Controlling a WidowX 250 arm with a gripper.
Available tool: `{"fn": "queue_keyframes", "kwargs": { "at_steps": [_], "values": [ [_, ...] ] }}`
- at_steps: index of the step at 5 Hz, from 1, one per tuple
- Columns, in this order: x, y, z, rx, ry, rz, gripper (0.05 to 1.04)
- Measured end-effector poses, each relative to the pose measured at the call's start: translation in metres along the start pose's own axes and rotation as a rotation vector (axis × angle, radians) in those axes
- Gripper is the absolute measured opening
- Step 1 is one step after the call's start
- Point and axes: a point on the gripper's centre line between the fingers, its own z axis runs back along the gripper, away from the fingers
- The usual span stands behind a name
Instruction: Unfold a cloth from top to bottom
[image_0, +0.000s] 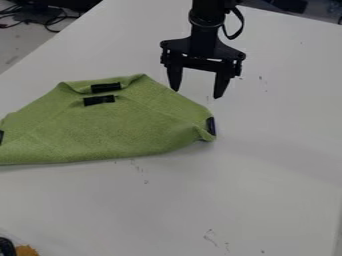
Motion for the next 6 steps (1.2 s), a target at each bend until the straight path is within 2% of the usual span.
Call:
{"fn": "queue_keyframes", "kwargs": {
  "at_steps": [1, 2, 3, 4, 6],
  "values": [
    [-0.005, 0.001, -0.011, 0.011, 0.033, -0.006, 1.001],
    [0.0, 0.024, -0.017, 0.029, 0.028, -0.001, 1.001],
    [0.0, 0.054, -0.027, 0.035, 0.036, 0.03, 1.001],
    [0.006, 0.089, -0.033, 0.012, 0.017, 0.055, 1.001],
    [0.013, 0.139, -0.051, 0.004, 0.022, 0.076, 1.001]
  ]
}}
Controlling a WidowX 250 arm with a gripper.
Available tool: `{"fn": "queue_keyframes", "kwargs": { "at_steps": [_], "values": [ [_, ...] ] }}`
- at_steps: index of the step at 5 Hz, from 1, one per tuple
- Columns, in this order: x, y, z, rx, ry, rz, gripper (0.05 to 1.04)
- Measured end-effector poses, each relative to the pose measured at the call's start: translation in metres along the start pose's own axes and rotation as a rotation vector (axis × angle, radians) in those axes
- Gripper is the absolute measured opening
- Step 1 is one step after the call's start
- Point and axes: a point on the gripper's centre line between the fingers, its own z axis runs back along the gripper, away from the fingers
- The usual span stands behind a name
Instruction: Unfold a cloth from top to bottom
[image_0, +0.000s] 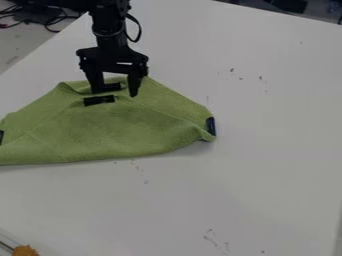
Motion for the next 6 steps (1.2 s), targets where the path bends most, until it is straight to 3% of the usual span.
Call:
{"fn": "queue_keyframes", "kwargs": {
  "at_steps": [2, 4, 6],
  "values": [
    [-0.005, 0.014, -0.021, -0.026, 0.039, 0.013, 1.001],
    [-0.005, 0.02, -0.029, -0.048, 0.052, 0.005, 1.001],
    [-0.005, 0.028, -0.029, -0.031, 0.058, 0.011, 0.942]
  ]
}}
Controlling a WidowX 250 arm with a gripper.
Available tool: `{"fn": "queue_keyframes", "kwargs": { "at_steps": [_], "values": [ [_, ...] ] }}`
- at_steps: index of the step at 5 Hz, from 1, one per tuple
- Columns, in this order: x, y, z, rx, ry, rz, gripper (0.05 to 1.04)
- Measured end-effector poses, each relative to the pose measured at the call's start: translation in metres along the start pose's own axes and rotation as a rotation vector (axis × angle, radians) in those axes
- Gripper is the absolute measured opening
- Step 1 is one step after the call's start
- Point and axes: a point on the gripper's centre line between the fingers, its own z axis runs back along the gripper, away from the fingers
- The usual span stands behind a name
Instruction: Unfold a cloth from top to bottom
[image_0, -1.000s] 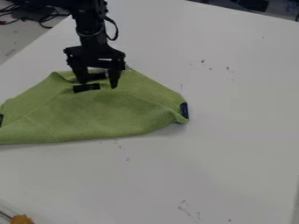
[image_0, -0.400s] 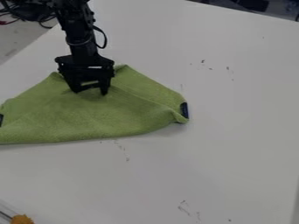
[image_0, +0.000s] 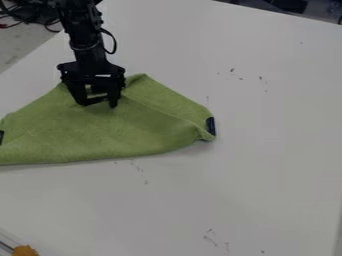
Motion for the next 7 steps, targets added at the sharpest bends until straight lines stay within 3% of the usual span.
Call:
{"fn": "queue_keyframes", "kwargs": {
  "at_steps": [1, 2, 4, 5, 6, 7],
  "values": [
    [0.0, -0.002, -0.002, -0.008, -0.001, -0.005, 0.678],
    [0.003, -0.002, -0.004, -0.02, -0.003, -0.003, 0.49],
    [0.005, 0.002, -0.004, -0.018, -0.004, 0.001, 0.197],
    [0.004, 0.0, -0.002, 0.016, 0.007, 0.015, 0.103],
    [0.002, -0.008, 0.012, 0.058, -0.004, 0.029, 0.099],
    [0.003, -0.012, 0.022, 0.072, -0.036, 0.027, 0.225]
  ]
}}
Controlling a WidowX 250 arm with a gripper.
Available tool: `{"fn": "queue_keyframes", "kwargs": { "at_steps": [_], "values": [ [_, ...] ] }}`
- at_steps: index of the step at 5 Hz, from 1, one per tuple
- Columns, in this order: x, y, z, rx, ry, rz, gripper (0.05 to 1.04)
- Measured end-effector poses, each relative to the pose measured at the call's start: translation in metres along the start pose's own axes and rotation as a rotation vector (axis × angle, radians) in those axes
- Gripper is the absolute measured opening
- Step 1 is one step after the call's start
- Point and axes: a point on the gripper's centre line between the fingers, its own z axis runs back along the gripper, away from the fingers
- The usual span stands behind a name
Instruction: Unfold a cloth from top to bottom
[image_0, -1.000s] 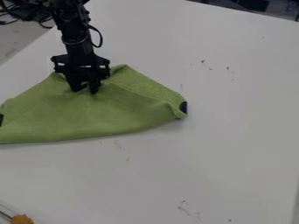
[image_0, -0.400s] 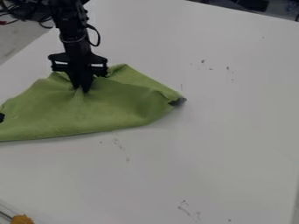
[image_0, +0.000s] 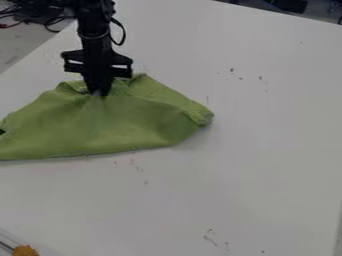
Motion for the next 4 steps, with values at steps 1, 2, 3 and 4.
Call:
{"fn": "queue_keyframes", "kwargs": {
  "at_steps": [1, 2, 3, 4],
  "values": [
    [-0.004, -0.001, -0.003, -0.003, 0.0, 0.013, 0.178],
    [-0.005, 0.001, -0.001, 0.007, -0.004, 0.025, 0.07],
    [-0.003, 0.001, 0.015, 0.031, -0.031, 0.02, 0.055],
    [-0.01, -0.004, 0.028, 0.055, -0.044, 0.022, 0.055]
  ]
}}
